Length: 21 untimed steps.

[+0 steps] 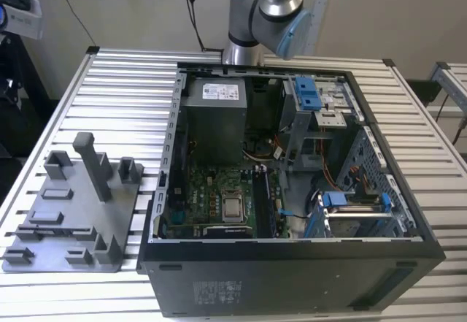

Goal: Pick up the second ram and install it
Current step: 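Pick up the second ram and move it above second insertion slot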

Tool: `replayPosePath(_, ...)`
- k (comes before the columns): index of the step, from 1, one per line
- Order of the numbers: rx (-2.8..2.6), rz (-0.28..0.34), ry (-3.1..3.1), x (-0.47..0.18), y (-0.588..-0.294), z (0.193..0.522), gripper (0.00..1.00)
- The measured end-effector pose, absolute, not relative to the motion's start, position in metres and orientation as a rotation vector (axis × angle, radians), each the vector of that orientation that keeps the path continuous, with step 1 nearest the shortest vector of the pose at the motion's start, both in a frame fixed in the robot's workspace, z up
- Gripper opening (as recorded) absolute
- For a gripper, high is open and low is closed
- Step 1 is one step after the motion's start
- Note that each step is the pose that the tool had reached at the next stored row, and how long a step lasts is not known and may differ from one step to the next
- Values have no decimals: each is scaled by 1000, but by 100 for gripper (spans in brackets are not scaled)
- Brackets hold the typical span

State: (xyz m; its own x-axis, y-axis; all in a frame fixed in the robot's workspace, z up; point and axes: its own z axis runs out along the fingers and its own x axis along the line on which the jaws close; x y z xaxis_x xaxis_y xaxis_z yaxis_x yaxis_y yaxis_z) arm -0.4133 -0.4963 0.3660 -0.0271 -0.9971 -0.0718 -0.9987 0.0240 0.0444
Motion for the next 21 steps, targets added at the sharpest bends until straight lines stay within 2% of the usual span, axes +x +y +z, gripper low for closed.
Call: replayPosePath(21,-2188,105,2245,-413,-497,337,48)
